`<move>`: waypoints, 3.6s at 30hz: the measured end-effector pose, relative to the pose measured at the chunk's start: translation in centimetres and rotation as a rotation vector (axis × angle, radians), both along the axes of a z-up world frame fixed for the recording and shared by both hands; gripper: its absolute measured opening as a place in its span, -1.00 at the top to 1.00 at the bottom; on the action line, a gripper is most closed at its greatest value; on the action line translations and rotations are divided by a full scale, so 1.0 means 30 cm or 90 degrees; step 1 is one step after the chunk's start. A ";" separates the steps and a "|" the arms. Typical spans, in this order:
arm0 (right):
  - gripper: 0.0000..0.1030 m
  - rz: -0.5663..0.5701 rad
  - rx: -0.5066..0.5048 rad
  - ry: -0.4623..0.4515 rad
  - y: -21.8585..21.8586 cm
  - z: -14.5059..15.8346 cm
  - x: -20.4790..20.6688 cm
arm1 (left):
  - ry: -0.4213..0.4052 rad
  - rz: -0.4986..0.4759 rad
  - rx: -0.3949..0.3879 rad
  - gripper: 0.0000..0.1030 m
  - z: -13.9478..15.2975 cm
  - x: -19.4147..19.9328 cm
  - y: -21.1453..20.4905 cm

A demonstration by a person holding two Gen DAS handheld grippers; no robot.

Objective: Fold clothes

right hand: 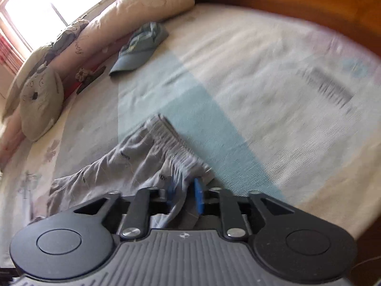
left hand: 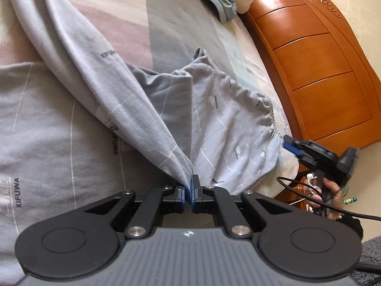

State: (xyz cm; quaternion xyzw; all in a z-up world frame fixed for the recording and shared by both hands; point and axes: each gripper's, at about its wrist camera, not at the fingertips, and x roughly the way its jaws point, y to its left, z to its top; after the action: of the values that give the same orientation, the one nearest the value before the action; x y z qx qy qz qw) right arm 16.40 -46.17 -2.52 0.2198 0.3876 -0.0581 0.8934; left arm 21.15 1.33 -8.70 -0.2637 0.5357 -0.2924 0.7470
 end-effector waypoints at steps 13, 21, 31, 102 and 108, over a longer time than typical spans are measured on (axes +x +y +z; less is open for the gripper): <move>0.29 0.192 -0.079 0.042 0.240 -0.030 0.006 | -0.018 -0.037 -0.006 0.95 0.032 -0.020 -0.046; 0.30 0.294 -0.037 0.027 0.287 -0.003 -0.065 | 0.013 -0.025 -0.006 0.95 -0.009 -0.010 -0.037; 0.34 0.544 -0.231 0.023 0.552 -0.028 -0.101 | 0.009 -0.015 -0.046 0.95 0.050 0.003 -0.021; 0.61 0.133 0.227 0.022 0.231 -0.154 -0.204 | -0.324 -0.267 0.244 0.63 0.241 0.041 -0.307; 0.52 0.049 0.326 0.003 0.199 -0.210 -0.226 | -0.305 -0.301 0.254 0.52 0.158 0.024 -0.398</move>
State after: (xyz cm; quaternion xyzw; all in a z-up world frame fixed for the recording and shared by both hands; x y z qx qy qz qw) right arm 9.62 -40.21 -8.81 0.4241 0.3996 0.0757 0.8092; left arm 21.86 -10.60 -3.96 0.0932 0.4381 -0.3997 0.7997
